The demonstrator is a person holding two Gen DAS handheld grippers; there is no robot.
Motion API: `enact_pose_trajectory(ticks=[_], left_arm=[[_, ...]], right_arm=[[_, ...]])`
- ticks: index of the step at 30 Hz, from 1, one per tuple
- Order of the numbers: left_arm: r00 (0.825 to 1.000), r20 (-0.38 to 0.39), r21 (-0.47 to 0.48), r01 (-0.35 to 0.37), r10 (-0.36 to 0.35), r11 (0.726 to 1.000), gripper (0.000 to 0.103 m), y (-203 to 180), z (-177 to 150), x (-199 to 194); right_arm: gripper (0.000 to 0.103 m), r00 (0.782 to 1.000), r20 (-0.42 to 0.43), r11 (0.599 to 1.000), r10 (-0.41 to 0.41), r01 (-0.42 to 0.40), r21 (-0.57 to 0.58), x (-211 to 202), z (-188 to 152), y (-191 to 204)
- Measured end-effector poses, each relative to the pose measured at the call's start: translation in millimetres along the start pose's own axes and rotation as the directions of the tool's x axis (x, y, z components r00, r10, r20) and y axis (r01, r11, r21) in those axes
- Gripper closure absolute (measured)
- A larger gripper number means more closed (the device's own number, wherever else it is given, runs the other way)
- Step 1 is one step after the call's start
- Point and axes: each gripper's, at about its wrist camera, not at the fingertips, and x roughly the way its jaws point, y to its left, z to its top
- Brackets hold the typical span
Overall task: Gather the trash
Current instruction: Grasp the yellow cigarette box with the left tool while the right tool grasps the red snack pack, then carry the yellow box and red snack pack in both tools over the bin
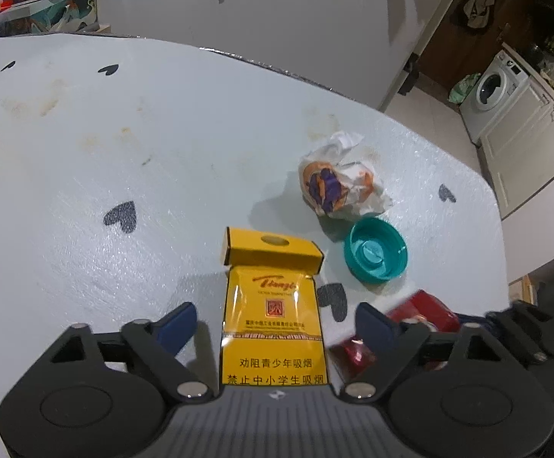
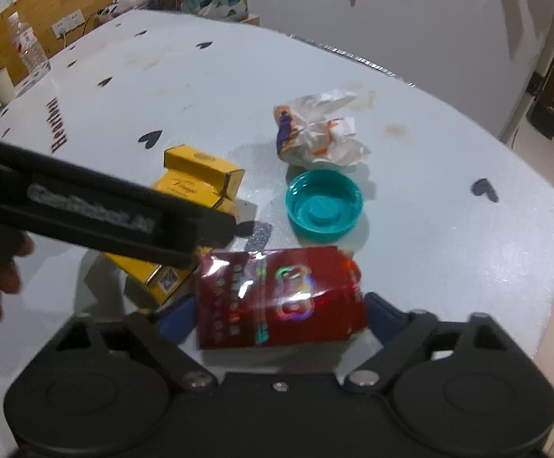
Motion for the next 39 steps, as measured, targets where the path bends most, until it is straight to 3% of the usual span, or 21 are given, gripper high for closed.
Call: enact_pose_trajectory(ticks=[5, 9, 11, 16, 26, 39], left_arm=[[1.000, 0.000, 0.017, -0.029, 0.029, 0.999, 0.023, -4, -5, 4], [0.998, 0.007, 0.057, -0.064, 0.064, 0.996, 0.044, -7, -7, 2], [0.998, 0.009, 0.062, -0.064, 0.064, 0.996, 0.048, -6, -10, -1], [0.998, 0.012, 0.059, -0.067, 0.067, 0.996, 0.048, 0, -26, -12], [0.994, 0.025, 0.084, -0.104, 0.103, 0.991, 0.049, 2, -67, -46], [0.993, 0.062, 0.097, -0.103, 0.097, 0.990, 0.049, -9, -113, -99]], right_arm=[[0.014, 1.000, 0.001, 1.000, 0.013, -0.013, 0.021, -12, -12, -3], [0.014, 1.000, 0.003, 0.998, 0.006, -0.007, 0.055, -21, -25, -5], [0.014, 1.000, 0.007, 0.994, 0.013, -0.014, 0.107, -26, -31, -9], [0.015, 1.000, 0.011, 0.984, 0.006, -0.008, 0.178, -35, -45, -13], [0.015, 0.999, 0.033, 0.974, -0.014, 0.006, 0.226, -58, -64, -10], [0.015, 0.995, 0.079, 0.959, -0.056, 0.032, 0.282, -100, -89, -8]])
